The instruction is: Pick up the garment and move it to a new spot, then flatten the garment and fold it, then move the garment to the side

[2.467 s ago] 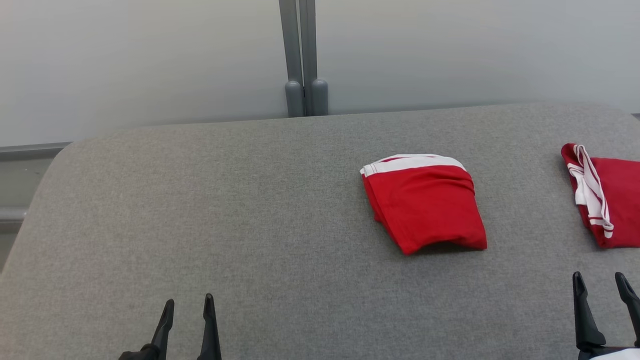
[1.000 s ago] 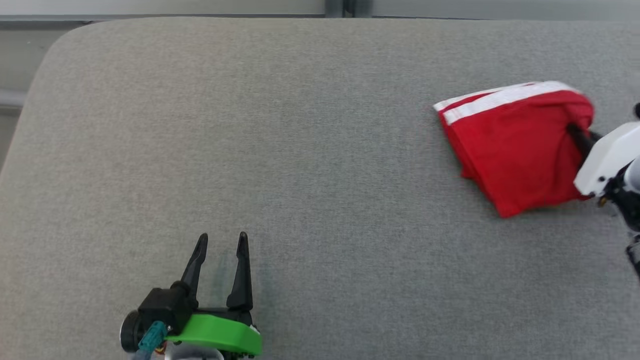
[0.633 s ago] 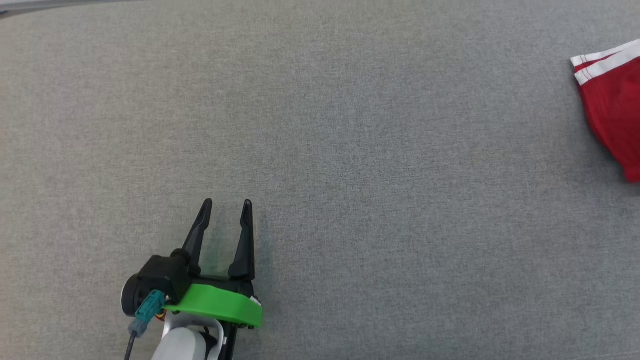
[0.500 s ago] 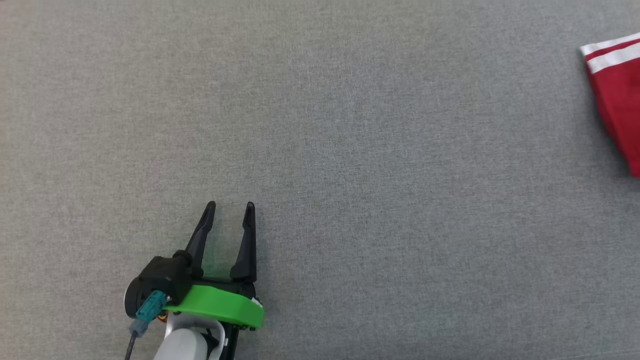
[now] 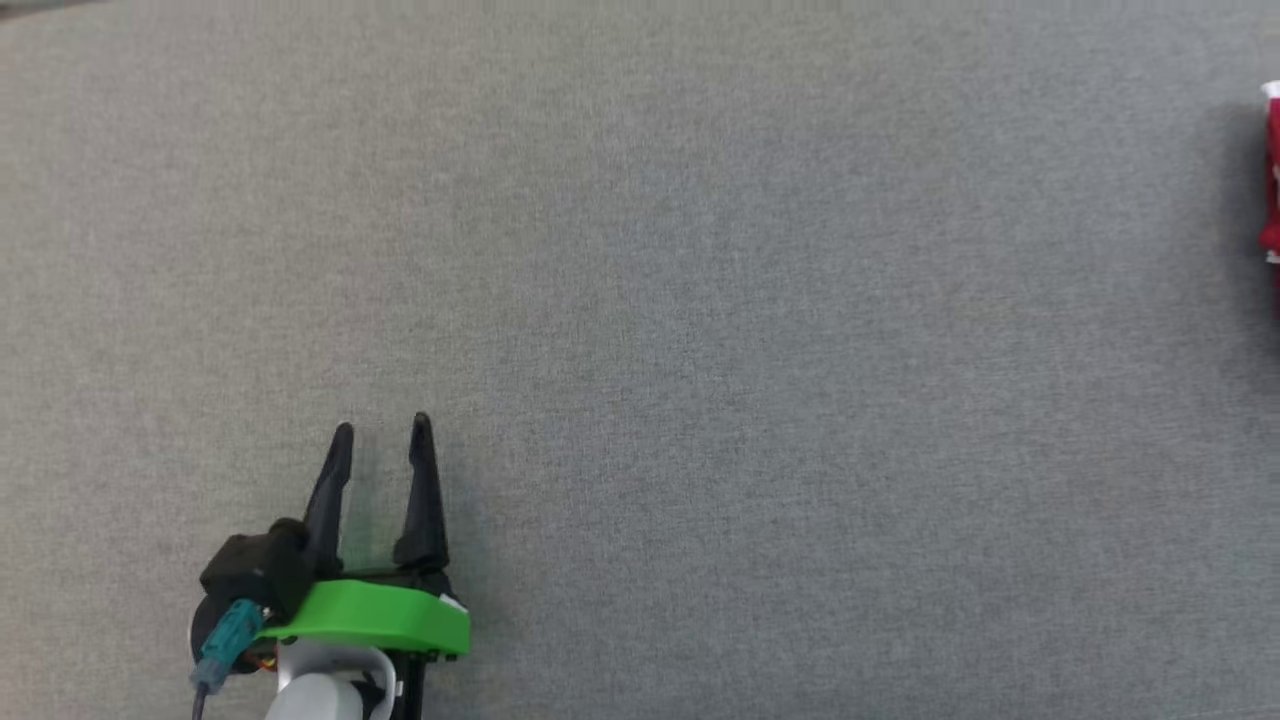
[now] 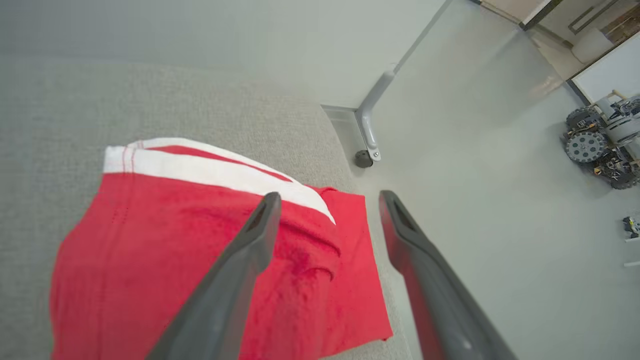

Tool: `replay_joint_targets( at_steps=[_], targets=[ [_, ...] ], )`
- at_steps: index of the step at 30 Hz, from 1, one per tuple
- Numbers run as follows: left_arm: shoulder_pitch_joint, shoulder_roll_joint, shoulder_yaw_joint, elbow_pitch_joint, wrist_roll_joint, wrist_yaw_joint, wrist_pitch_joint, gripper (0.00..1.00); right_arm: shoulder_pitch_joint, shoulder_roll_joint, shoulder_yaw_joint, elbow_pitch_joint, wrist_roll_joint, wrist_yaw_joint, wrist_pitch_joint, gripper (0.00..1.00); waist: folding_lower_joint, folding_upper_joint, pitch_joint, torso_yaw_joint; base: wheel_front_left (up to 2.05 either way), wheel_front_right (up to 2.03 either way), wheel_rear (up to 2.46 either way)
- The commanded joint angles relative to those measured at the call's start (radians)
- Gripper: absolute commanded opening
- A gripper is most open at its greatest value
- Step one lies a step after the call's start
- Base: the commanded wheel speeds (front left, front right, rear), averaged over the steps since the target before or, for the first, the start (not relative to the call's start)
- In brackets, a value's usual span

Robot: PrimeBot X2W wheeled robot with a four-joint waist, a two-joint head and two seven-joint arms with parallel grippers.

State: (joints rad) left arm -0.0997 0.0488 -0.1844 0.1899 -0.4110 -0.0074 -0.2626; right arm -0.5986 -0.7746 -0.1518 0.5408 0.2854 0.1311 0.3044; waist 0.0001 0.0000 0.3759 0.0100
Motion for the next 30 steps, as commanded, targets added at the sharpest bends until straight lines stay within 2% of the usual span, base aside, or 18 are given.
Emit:
replay_joint_targets(
  at_steps=[1,4,7,10,12,15,21,23,27,30],
  targets=[
    [0.027,0.003,0.013,-0.009,0.022,-0.007,-0.002,1.00,0.044,0.053,0.001,-0.027,0.003,-0.001,-0.050,1.00,-0.0001,0.0000,-0.073,-0.020,0.00,0.00,0.00],
    [0.068,0.004,0.056,-0.034,0.043,-0.006,-0.002,1.00,0.112,0.121,-0.004,-0.105,0.020,-0.001,-0.140,1.00,-0.0001,0.0000,-0.139,-0.032,0.00,0.00,0.00],
    [0.117,0.004,0.090,-0.053,0.064,-0.001,-0.002,1.00,0.229,0.220,-0.001,-0.189,-0.005,-0.001,-0.235,1.00,-0.0001,0.0000,-0.221,-0.037,0.00,0.00,0.00],
    [0.171,0.004,0.132,-0.061,0.067,0.019,-0.003,1.00,0.355,0.297,0.055,-0.269,0.005,-0.001,-0.337,1.00,-0.0001,0.0000,-0.292,-0.038,0.00,0.00,0.00],
    [0.202,0.003,0.150,-0.075,0.066,0.033,-0.003,1.00,0.439,0.336,0.070,-0.295,-0.014,-0.001,-0.415,1.00,-0.0001,0.0000,-0.332,-0.036,0.00,0.00,0.00],
    [0.245,0.004,0.174,-0.098,0.060,0.038,-0.002,1.00,0.542,0.432,0.083,-0.303,-0.035,-0.001,-0.514,1.00,-0.0001,0.0000,-0.370,-0.035,0.00,0.00,0.00],
    [0.263,0.004,0.177,-0.103,0.068,0.006,-0.002,1.00,0.649,0.581,0.096,-0.325,-0.125,-0.001,-0.570,1.00,-0.0001,0.0000,-0.392,-0.034,0.00,0.00,0.00],
    [0.262,0.003,0.170,-0.094,0.074,-0.006,-0.002,1.00,0.670,0.627,0.090,-0.372,-0.169,-0.001,-0.571,1.00,-0.0001,0.0000,-0.398,-0.036,0.00,0.00,0.00],
    [0.265,0.004,0.163,-0.074,0.079,-0.016,-0.003,1.00,0.729,0.684,0.096,-0.438,-0.223,-0.001,-0.570,1.00,-0.0001,0.0000,-0.407,-0.050,0.00,0.00,0.00],
    [0.267,0.004,0.160,-0.060,0.082,-0.018,-0.003,1.00,0.750,0.699,0.110,-0.452,-0.243,-0.001,-0.570,1.00,-0.0001,0.0000,-0.406,-0.062,0.00,0.00,0.00]
  ],
)
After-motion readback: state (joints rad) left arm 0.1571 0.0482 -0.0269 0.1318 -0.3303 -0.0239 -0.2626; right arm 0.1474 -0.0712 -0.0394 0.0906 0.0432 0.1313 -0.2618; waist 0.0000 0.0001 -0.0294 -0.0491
